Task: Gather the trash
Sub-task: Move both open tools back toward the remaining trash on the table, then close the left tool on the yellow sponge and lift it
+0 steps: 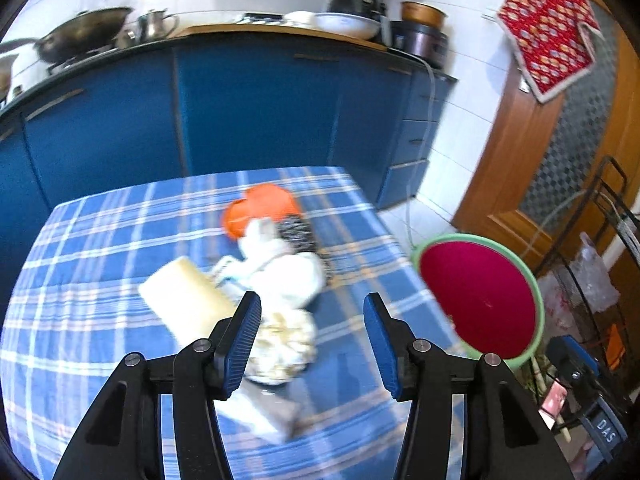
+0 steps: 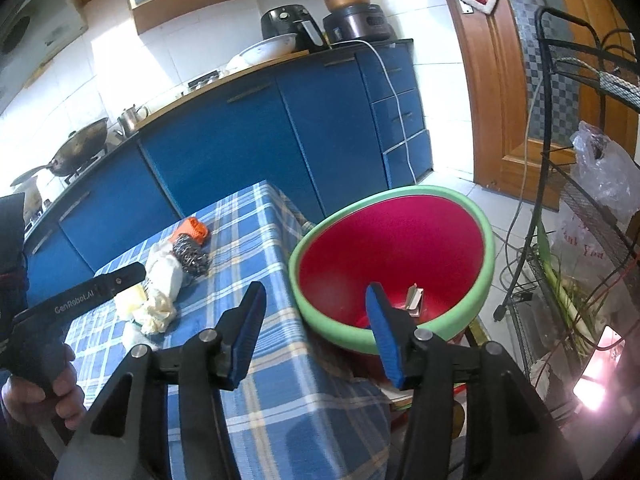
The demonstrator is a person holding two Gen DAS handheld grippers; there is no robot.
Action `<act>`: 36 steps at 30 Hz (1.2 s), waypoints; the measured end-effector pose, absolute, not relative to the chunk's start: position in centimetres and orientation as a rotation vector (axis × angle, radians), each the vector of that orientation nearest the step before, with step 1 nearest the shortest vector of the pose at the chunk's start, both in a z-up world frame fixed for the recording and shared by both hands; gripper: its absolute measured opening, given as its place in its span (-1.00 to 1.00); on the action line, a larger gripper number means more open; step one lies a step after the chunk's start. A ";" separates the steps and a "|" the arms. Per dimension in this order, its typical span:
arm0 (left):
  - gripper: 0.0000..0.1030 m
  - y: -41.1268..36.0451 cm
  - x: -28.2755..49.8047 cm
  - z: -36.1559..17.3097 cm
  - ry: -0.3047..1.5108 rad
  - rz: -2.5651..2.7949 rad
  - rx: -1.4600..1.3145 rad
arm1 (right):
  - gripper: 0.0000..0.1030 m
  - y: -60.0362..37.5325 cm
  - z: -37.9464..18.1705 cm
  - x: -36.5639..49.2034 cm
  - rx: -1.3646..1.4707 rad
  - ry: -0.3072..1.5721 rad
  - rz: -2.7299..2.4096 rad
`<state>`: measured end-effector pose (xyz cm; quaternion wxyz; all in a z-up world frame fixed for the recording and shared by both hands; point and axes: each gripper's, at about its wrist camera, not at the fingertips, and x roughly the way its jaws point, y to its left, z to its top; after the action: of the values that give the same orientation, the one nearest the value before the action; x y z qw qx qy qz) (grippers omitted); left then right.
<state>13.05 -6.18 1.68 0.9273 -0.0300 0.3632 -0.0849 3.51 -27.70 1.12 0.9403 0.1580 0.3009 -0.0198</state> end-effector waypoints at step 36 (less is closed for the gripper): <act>0.26 2.3 19.4 -4.1 0.854 -0.077 -0.198 | 0.21 -22.4 -2.3 7.1 0.258 0.751 0.004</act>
<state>19.44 2.31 -4.11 0.9048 -0.0956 0.4133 -0.0373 7.10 -22.37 -2.26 0.9222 0.1256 0.3658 0.0022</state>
